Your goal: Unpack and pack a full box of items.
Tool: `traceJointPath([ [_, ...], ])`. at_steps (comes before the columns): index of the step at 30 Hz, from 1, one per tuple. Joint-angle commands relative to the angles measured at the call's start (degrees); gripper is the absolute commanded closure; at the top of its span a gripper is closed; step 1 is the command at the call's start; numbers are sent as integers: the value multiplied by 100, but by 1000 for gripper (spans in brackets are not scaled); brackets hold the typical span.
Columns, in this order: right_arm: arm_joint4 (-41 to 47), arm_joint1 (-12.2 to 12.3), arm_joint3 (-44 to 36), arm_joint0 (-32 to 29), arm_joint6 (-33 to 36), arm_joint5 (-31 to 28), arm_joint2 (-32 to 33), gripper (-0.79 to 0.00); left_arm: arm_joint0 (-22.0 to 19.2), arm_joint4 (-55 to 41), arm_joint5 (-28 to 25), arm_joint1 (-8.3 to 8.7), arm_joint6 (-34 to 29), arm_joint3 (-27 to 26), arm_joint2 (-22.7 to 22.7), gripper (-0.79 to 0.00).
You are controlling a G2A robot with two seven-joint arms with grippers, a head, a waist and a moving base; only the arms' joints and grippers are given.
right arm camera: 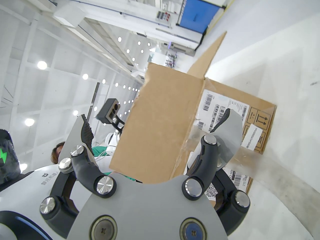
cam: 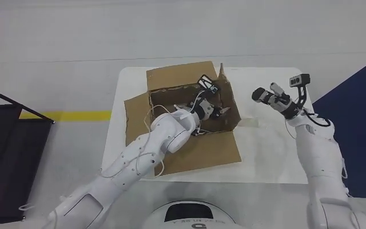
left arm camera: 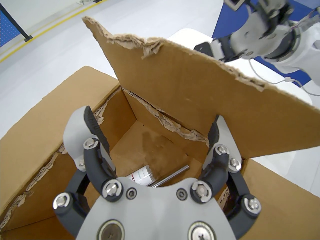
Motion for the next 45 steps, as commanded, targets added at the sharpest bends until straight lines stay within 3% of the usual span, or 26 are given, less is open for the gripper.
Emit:
traceJointPath([
  [1, 203, 37, -517, -350, -52, -55, 241, -785, -111, 34, 75, -69, 3, 228, 119, -785],
  [5, 250, 92, -1175, -844, -105, -107, 490, -785, -301, 47, 202, -228, 92, 645, 357, -785],
  [9, -149, 131, -1309, -845, -245, 101, 496, -785, -426, -35, 264, -356, 191, 888, 454, -785],
  [17, -374, 156, -1894, -562, -129, -129, 281, -785, -400, -126, 351, -384, 350, 877, 69, -785],
  [22, -768, 168, -1978, -199, -91, 73, -38, -785, 95, 295, 327, -151, 389, 230, -661, -785],
  [26, -1016, 184, -1933, 18, 114, 265, -300, -785, 711, 588, 279, 78, 368, -458, -1516, -785],
  [33, -1814, 204, -1179, 535, 169, 1186, -835, -785, 1822, 750, 12, 355, 315, -1570, -2876, -785],
  [40, -2206, 181, -875, 904, 146, 1589, -1321, -785, 2597, 673, 146, 472, 299, -1904, -3834, -785],
  [45, -2271, 167, -758, 1081, 20, 1685, -1508, -785, 2841, 978, 380, 521, 432, -1726, -4314, -785],
])
